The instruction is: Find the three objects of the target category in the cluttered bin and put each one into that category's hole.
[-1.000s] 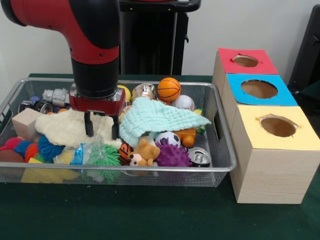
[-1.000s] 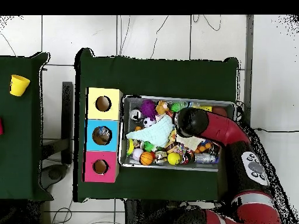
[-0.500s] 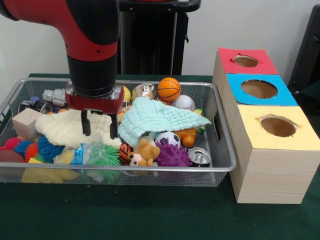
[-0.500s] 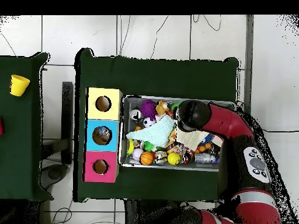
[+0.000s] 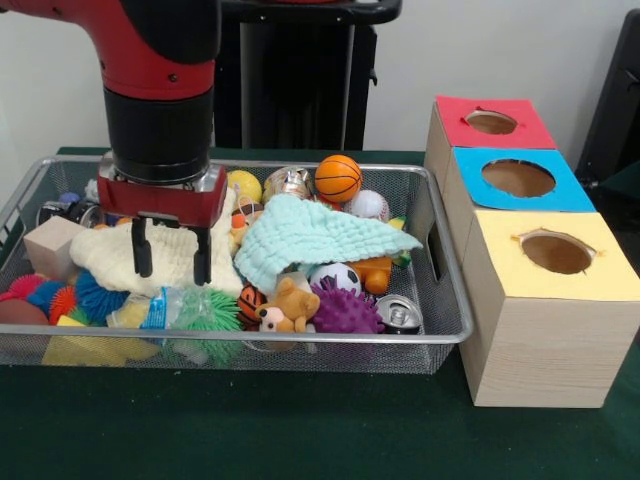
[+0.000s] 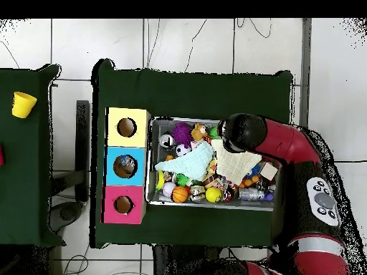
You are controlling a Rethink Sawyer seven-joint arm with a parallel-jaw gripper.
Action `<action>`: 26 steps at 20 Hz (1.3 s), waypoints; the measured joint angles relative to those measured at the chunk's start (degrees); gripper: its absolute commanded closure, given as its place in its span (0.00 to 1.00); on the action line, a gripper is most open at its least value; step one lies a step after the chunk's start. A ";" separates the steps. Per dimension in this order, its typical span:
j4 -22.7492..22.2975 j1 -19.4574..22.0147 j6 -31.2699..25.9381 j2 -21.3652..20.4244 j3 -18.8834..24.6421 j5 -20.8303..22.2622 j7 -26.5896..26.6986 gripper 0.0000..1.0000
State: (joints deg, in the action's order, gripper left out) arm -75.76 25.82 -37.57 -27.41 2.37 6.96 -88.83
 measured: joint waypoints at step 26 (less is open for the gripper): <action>-1.54 0.39 8.95 2.66 0.97 -1.87 0.00 0.00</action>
State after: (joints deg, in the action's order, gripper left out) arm -77.30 26.21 -28.62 -24.75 3.33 5.09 -88.83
